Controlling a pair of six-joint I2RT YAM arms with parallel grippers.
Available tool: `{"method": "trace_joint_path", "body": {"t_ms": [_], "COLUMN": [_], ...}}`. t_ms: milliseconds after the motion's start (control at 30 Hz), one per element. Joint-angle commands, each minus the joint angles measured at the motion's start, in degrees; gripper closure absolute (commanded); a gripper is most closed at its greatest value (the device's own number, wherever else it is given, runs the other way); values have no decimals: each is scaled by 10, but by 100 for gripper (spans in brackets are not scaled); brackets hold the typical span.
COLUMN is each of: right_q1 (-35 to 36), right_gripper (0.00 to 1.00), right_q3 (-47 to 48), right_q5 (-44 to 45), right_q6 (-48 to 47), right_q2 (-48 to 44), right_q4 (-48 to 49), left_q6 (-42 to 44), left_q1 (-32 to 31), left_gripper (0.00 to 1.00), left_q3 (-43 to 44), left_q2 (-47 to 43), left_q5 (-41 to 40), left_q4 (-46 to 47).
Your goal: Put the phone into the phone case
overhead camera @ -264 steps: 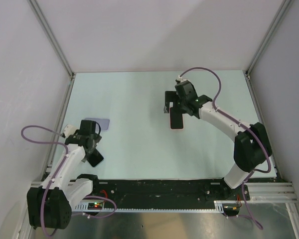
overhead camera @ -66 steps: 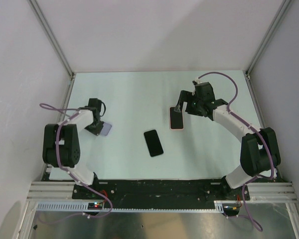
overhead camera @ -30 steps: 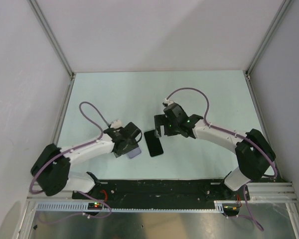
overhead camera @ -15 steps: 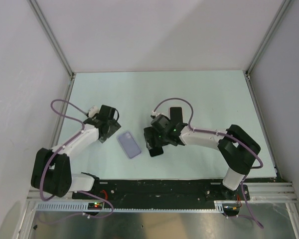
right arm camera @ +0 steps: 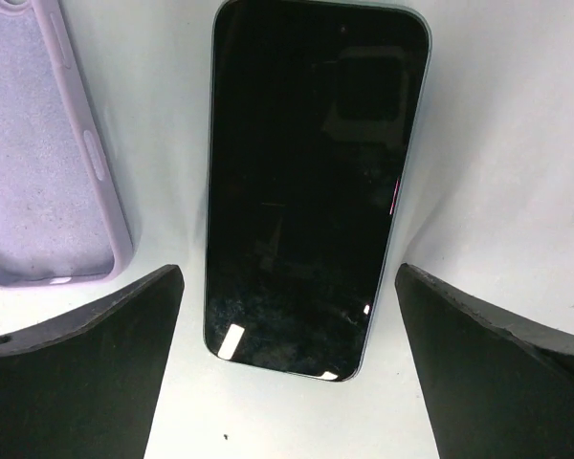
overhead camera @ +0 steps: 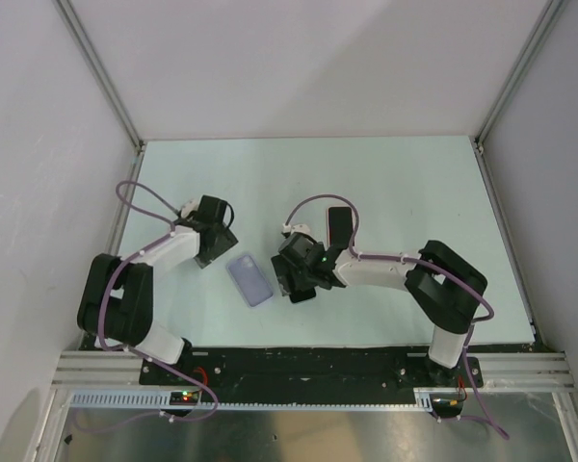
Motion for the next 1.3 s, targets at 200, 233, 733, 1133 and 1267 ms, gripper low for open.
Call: {"method": "trace_joint_path", "body": {"t_ms": [200, 233, 733, 1133, 1267], "right_q1": [16, 16, 15, -9, -20], "right_gripper": [1, 1, 26, 50, 52], "right_q3": [32, 33, 31, 21, 18], "right_q5": [47, 46, 14, -34, -51], "right_q6": [-9, -9, -19, -45, -56], "right_q2": [33, 35, 45, 23, 12], "right_q4": [-21, -23, -18, -8, -8], "left_q6": [22, 20, -46, -82, -55], "left_q1": [5, 3, -50, -87, -87], "left_gripper": [40, 42, 60, 62, 53], "left_q3": [13, 9, -85, -133, -133], "left_q2": [32, 31, -27, -91, -118], "left_q5": [-5, -6, -37, -46, -64], "left_q4": [18, 19, 20, 19, 18]}}
